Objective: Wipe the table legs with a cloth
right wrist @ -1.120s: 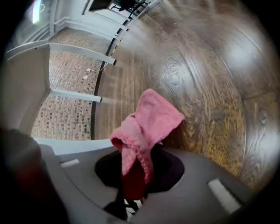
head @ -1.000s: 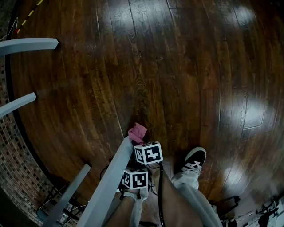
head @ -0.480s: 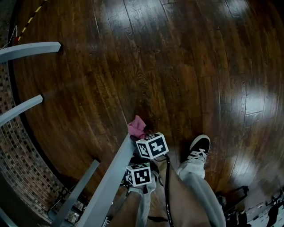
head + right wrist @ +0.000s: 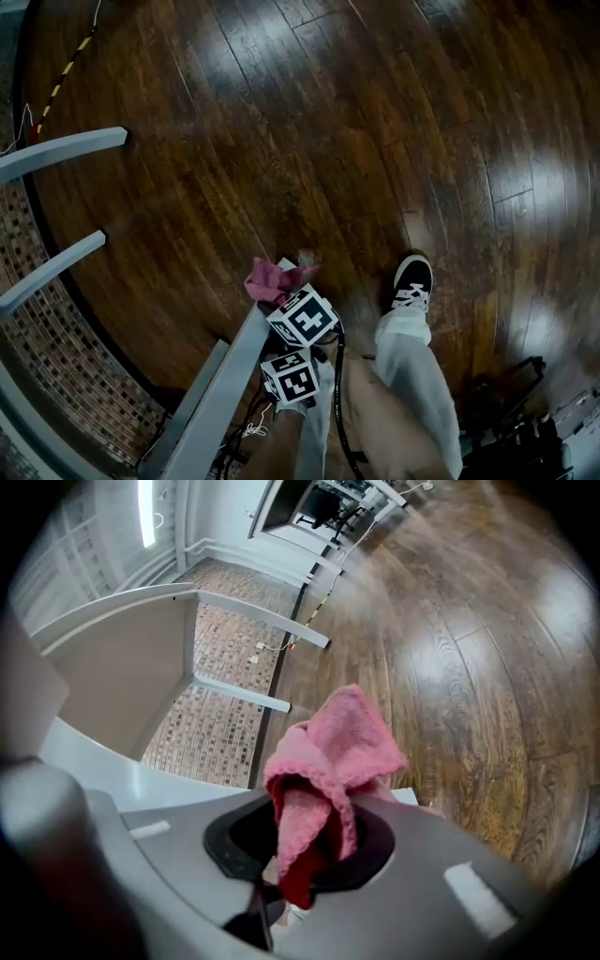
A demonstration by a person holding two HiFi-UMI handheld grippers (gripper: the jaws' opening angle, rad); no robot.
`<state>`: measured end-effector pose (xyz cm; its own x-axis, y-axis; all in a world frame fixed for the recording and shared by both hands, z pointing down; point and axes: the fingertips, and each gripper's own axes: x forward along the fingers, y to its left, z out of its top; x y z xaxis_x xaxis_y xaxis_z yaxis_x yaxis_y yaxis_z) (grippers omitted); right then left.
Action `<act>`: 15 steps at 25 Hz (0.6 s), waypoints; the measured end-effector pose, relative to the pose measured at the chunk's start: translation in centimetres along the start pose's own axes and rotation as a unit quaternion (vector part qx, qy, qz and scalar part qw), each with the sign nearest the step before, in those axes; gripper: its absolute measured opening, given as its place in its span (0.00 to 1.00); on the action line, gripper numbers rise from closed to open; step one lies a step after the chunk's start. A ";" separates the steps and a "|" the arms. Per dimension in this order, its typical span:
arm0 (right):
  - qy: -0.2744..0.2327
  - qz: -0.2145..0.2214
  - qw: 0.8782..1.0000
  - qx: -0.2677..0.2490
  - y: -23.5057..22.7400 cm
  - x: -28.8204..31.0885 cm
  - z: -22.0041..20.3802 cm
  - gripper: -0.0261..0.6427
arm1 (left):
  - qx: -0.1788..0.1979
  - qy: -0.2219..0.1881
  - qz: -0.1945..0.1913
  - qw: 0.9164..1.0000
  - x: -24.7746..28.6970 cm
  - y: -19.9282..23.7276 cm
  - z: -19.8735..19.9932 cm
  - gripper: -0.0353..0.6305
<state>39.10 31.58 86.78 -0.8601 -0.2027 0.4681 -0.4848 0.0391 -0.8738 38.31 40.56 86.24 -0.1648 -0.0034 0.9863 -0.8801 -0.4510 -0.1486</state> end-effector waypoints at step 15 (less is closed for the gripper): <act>0.017 -0.040 0.995 -0.094 9.1 -5.6 1.1 0.13 | -0.046 -0.066 -0.038 0.996 -9.9 0.2 0.4 0.05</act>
<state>39.69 31.96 76.03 -0.8206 -0.1800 0.5425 -0.5707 0.2060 -0.7949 39.95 40.20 76.46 -0.0413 -0.0920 0.9949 -0.9259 -0.3708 -0.0727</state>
